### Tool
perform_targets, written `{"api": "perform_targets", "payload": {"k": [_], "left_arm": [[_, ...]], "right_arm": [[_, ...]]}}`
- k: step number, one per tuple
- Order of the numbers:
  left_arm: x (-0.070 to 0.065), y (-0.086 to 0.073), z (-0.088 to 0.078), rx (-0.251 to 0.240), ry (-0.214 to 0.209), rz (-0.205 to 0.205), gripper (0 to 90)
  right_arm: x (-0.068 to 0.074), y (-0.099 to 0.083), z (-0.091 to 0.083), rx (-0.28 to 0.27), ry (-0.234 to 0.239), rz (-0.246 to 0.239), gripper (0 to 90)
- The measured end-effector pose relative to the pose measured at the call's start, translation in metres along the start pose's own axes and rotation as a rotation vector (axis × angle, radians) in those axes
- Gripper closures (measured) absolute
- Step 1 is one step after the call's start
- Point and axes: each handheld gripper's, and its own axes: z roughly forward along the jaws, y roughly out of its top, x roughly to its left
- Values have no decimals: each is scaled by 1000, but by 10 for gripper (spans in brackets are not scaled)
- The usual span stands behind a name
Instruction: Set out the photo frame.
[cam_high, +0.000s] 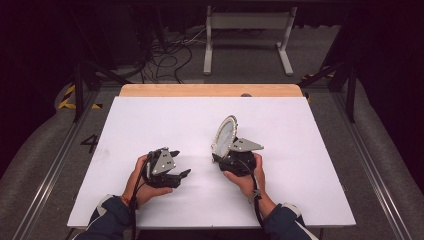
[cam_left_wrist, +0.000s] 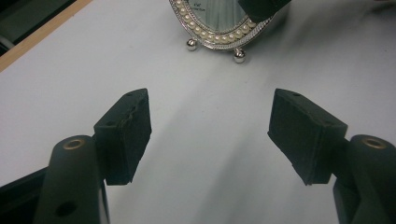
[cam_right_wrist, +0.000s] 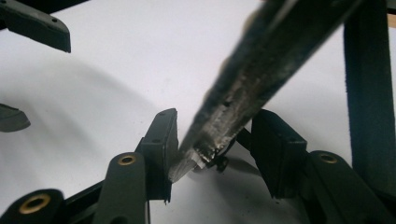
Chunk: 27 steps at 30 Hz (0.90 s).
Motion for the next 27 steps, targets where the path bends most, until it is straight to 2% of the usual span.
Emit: {"api": "perform_targets", "payload": {"k": [9,15,19,23,27], "left_arm": [[-1,0,2,18,-8,16,300],[-2,0,4,30,-16,26,297],[-4,0,5,34,-22,29,297],[-3,0,4,31,-29,21,296],[-3,0,3,30,-28,22,296]], "right_arm": [[-7,-2,-6,20,42,6,623],[-18,-3,-11,46,110,25,685],[-20,-3,-14,62,123,13,698],[-25,-5,-16,69,149,22,714],[-25,-5,-17,72,149,27,714]]}}
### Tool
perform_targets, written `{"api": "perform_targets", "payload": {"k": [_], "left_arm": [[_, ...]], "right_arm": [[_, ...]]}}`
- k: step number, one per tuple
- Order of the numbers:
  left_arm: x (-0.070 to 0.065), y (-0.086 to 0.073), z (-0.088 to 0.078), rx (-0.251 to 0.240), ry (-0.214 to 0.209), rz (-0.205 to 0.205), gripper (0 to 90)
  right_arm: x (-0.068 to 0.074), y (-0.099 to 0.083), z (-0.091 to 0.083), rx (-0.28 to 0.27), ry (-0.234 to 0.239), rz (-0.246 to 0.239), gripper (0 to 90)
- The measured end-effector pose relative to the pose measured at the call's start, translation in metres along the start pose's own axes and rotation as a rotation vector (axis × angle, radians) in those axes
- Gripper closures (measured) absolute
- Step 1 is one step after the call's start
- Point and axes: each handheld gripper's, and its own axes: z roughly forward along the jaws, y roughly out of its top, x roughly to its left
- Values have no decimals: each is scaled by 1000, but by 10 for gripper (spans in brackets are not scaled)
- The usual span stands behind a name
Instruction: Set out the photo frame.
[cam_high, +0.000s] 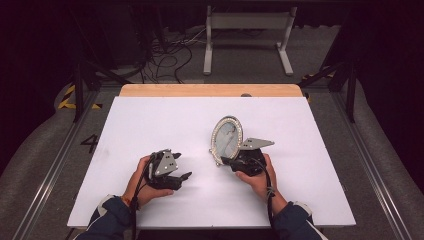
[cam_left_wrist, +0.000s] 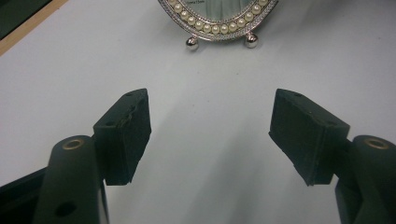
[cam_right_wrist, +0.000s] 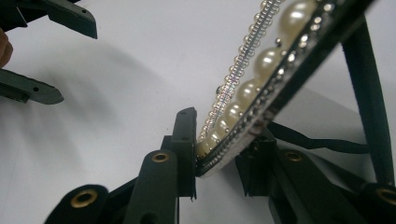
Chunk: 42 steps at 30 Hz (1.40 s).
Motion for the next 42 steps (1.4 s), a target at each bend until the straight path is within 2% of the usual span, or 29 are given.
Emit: {"api": "perform_targets", "payload": {"k": [4,8,12,13,15,17,23,30,42], "left_arm": [[-1,0,1,6,-1,1,295],[-1,0,2,11,-4,6,296],[-2,-1,4,14,-6,5,295],[-2,-1,5,16,-8,6,295],[-2,0,5,19,-13,14,295],[-2,0,4,19,-13,15,294],[-3,-1,4,23,-16,18,293],[-2,-1,5,27,-22,16,289],[-4,1,6,18,-43,10,283]], "right_arm": [[2,-1,1,-15,-14,-4,700],[4,-2,6,-22,-53,3,632],[3,-4,13,-47,-75,55,594],[4,-6,17,-61,-80,83,613],[5,-7,19,-63,-85,90,633],[7,-8,21,-69,-74,95,708],[7,-8,20,-60,-61,97,720],[0,-8,13,-15,-6,87,749],[-7,-10,1,36,41,74,770]]}}
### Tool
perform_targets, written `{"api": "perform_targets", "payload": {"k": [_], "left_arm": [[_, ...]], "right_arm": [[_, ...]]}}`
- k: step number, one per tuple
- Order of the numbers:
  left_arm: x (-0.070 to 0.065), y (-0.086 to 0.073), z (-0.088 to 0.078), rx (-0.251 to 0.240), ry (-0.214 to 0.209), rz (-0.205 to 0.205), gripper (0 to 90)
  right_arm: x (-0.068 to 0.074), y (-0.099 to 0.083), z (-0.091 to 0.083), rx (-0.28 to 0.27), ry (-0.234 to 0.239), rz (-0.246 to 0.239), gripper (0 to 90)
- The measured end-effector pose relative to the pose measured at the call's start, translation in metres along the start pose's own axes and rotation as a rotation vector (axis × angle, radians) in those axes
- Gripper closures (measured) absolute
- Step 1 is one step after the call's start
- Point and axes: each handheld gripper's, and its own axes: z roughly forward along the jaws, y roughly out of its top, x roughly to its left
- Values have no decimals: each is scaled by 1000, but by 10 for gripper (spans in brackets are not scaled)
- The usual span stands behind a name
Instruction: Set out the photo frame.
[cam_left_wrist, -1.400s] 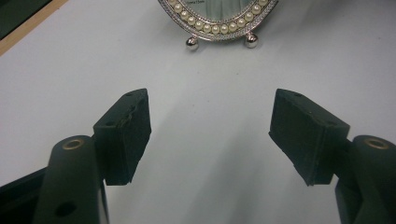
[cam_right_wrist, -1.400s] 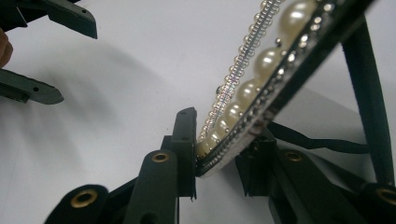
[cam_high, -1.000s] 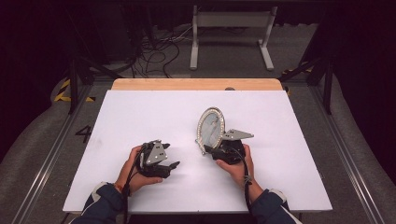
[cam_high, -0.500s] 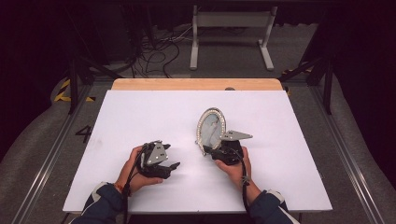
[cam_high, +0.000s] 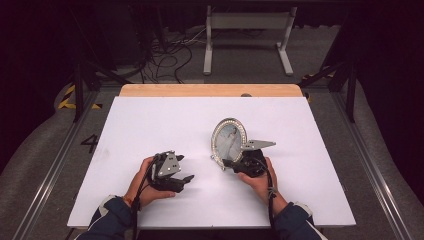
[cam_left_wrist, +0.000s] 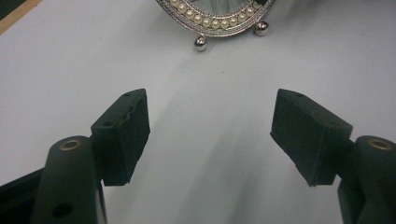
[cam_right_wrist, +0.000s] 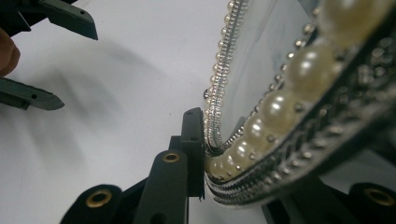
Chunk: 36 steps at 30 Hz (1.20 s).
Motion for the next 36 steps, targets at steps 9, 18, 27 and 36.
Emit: {"api": "perform_targets", "payload": {"k": [9,18,27,36], "left_arm": [[8,12,17,-26,-14,-32,276],[22,25,37,-67,-58,-92,269],[34,42,63,-112,-109,-150,272],[37,52,85,-127,-118,-183,273]], "right_arm": [[4,1,-2,8,-38,-53,733],[9,2,-14,-16,-107,-102,644],[15,-1,-43,-80,-155,-89,620],[20,-2,-61,-145,-192,-79,704]]}}
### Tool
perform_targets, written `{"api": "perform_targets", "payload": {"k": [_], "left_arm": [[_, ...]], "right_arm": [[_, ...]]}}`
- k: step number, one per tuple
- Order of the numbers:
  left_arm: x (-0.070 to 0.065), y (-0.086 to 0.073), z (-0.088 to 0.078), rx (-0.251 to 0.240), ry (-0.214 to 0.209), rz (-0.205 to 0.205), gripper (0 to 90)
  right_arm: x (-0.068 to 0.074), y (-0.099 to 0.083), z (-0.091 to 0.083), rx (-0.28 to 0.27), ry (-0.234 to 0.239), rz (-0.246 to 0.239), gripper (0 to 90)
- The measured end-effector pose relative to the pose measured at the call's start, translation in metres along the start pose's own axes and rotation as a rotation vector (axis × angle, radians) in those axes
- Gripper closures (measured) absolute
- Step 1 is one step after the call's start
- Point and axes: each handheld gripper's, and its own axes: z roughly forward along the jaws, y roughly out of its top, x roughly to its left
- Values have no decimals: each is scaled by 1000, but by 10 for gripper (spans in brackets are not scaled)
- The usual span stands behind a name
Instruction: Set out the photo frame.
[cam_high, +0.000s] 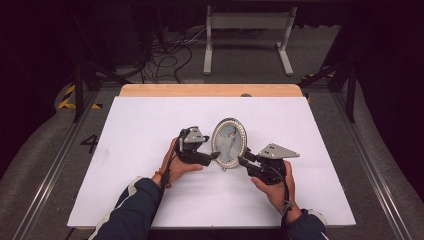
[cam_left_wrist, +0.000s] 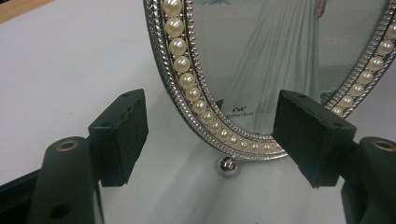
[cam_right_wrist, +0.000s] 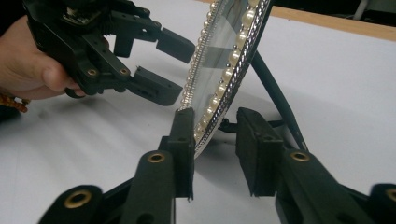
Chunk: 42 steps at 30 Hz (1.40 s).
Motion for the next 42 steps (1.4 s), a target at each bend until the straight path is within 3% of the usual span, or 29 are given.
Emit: {"api": "perform_targets", "payload": {"k": [5,8,17,26,29,42], "left_arm": [[2,3,4,-17,-25,-15,349],[4,6,5,-23,-34,-2,377],[9,6,11,-8,-117,-41,315],[14,3,7,-7,-148,-66,385],[16,3,5,-8,-160,-51,390],[16,0,-3,21,-167,-54,445]], "right_arm": [[2,0,-2,-24,-15,1,746],[1,0,-1,-39,-26,15,756],[1,-1,-1,-53,-21,18,773],[0,0,-1,-49,-24,10,774],[-1,0,-1,-47,-25,13,776],[-5,0,0,-52,-43,16,798]]}}
